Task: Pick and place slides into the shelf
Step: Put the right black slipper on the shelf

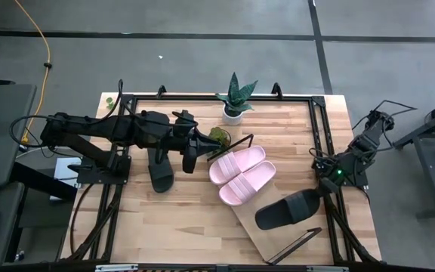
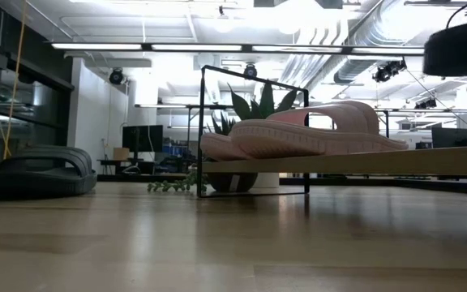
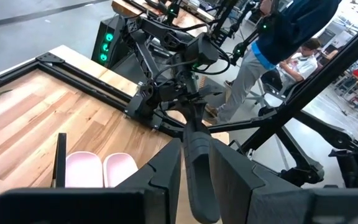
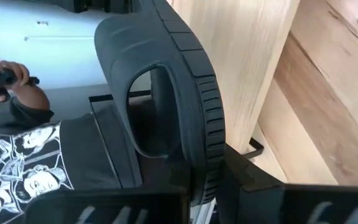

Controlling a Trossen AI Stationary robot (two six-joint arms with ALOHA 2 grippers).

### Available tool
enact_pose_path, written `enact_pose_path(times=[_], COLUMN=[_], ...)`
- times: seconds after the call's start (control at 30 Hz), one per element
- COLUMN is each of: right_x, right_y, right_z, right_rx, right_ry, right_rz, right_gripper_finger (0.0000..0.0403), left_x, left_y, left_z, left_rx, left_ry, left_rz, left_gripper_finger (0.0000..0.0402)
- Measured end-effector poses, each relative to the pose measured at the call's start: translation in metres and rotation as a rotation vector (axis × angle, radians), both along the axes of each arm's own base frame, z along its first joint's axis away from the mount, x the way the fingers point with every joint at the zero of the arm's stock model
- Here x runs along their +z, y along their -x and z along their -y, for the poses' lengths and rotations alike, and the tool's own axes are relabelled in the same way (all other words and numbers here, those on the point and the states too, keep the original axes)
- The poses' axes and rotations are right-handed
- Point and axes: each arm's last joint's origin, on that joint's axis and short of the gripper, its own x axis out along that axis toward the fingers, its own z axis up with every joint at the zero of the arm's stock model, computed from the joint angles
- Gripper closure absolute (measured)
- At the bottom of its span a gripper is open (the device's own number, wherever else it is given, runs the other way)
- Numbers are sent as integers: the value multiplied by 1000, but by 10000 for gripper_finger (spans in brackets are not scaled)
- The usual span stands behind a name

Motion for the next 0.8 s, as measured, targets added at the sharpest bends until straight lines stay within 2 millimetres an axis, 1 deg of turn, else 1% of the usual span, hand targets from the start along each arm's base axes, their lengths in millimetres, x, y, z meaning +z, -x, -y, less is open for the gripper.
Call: enact_pose_path(times=[0.23, 0.33, 0.63, 0.8], right_x=[-3, -2, -4, -6], right_y=[-5, -8, -15, -17], right_z=[-6, -10, -17, -20], right_rx=[26, 62, 68, 102], right_ry=[36, 36, 62, 85], right_rz=[-55, -56, -78, -99], right_gripper_finger=[387, 387, 387, 387], left_x=[0, 0, 0, 0], left_y=[0, 0, 0, 0], left_z=[0, 0, 0, 0], left_rx=[0, 0, 0, 0], left_ry=[0, 0, 0, 0], left_rz=[0, 0, 1, 1], left_gripper_finger=[328, 328, 328, 328])
